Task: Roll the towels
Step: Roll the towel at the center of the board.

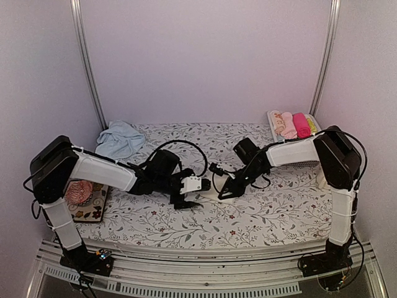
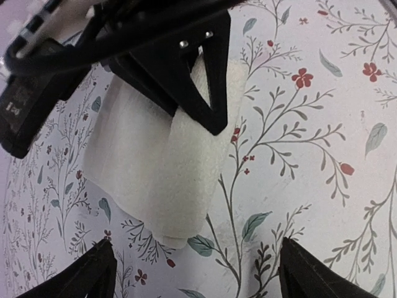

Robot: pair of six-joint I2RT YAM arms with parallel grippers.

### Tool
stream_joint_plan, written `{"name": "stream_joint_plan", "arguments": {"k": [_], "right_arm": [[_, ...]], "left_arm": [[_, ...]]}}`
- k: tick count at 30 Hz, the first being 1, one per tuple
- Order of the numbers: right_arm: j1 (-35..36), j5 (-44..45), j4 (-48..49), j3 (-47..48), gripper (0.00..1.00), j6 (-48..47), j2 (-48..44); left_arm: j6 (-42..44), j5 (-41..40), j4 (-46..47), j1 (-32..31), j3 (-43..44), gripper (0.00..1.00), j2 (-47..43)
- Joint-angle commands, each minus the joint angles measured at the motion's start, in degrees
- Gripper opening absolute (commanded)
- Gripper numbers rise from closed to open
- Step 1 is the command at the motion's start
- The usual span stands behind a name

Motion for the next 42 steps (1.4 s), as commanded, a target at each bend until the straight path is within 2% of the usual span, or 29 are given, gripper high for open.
{"name": "stream_joint_plan", "arguments": {"k": [1, 15, 26, 29, 33, 35, 39, 42], "right_arm": [[-2.29, -3.94, -7.45, 2.18, 0.05, 2.64, 4.75], [-4.38, -12.46, -12.64, 6.45, 0.06, 1.82, 8.58], [-4.38, -16.00, -13.52, 6.38, 0.07, 0.76, 8.78], [-4.38, -16.78, -13.54, 6.38, 0.07, 0.58, 8.79], [-4.38, -16.65, -13.59, 6.38, 0.08, 0.49, 8.95], [-4.38, -16.45, -13.58, 6.38, 0.09, 0.55, 8.85], [-4.38, -15.22, -13.50, 6.31, 0.18, 0.64, 8.03], [-4.38, -11.47, -12.65, 5.58, 0.34, 0.52, 5.73]], "left_arm": [[6.53, -4.87, 7.87, -2.19, -0.49, 0.88, 2.18], [14.90, -8.74, 12.20, -5.21, 0.74, 0.61, 7.04], [14.68, -12.52, 10.79, -6.35, 4.57, 0.51, 13.12], [14.47, -12.44, 10.78, -6.46, 4.67, 0.42, 13.17], [14.49, -12.07, 9.53, -6.57, 4.54, 0.22, 13.08], [14.49, -11.76, 9.08, -6.63, 4.29, 0.17, 12.97], [14.47, -10.80, 6.43, -6.81, 4.67, 0.06, 12.81], [13.30, -9.03, 0.93, -6.73, 6.60, 0.04, 12.46]]}}
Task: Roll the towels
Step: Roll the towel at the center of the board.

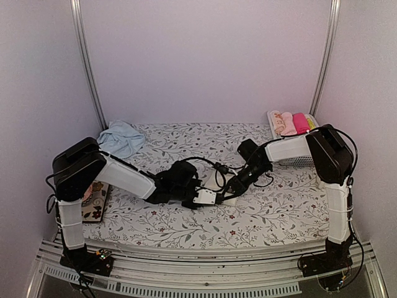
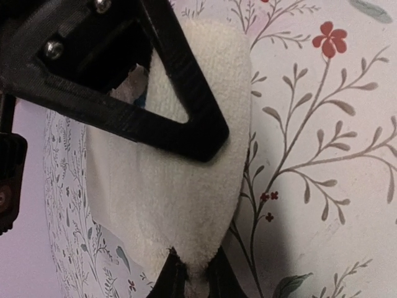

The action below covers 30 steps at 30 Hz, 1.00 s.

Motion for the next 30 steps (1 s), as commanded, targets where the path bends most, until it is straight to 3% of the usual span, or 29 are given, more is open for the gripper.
{"name": "stream_joint_plan", "arguments": {"k": [1, 7, 12, 23, 30], "right_arm": [[0.21, 6.38, -0.60, -1.87, 0.40, -0.53, -2.64], [0.17, 17.18, 3.72, -6.77, 0.65, -0.99, -12.17], [0.12, 25.49, 7.58, -14.18, 0.74, -1.83, -20.61], [3.31, 34.84, 20.37, -32.13, 0.76, -4.79, -40.23], [9.90, 36.67, 23.87, -36.28, 0.76, -12.54, -42.66]], "left_arm": [[-2.08, 3.41, -10.88, -0.87, 2.75, 0.04, 0.41], [-7.26, 7.74, -27.47, -0.65, 10.81, 0.04, 2.39], [-11.72, 11.99, -37.67, 0.14, 17.49, 0.05, 4.74], [-18.76, 21.41, -57.48, 3.77, 35.50, 0.10, 14.17], [-23.52, 27.15, -65.65, 6.20, 44.76, 0.17, 20.30]]}}
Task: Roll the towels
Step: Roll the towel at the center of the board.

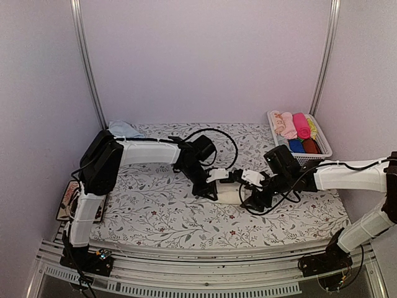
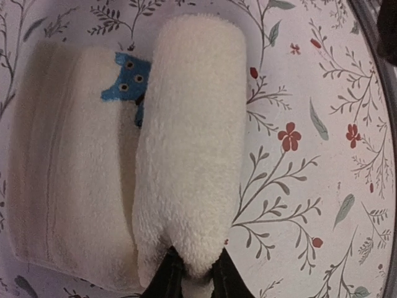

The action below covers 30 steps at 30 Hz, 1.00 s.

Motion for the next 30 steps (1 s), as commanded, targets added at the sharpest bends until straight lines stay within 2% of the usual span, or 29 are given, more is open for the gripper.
{"name": "stream_joint_plan", "arguments": {"k": [1, 10, 22, 28, 30], "right_arm": [[2.94, 2.26, 4.98, -1.07, 0.76, -5.68, -0.06], [6.28, 6.48, 7.16, 4.20, 0.75, -11.11, 10.37], [7.62, 11.99, 9.53, 8.92, 0.70, -12.43, 18.77], [7.92, 11.22, 8.52, 8.83, 0.55, -12.46, 19.19], [7.98, 11.07, 8.37, 8.71, 0.44, -12.31, 19.25]], "left_arm": [[-4.12, 4.52, -9.89, 1.63, 3.14, 0.17, 4.90], [-6.89, 10.25, -15.16, 3.10, 9.58, 0.19, 9.31], [-7.05, 11.76, -16.20, 3.07, 10.65, 0.19, 10.61], [-7.30, 12.88, -16.53, 3.76, 11.39, 0.19, 11.16], [-7.30, 13.01, -16.51, 3.98, 11.49, 0.19, 11.16]]}}
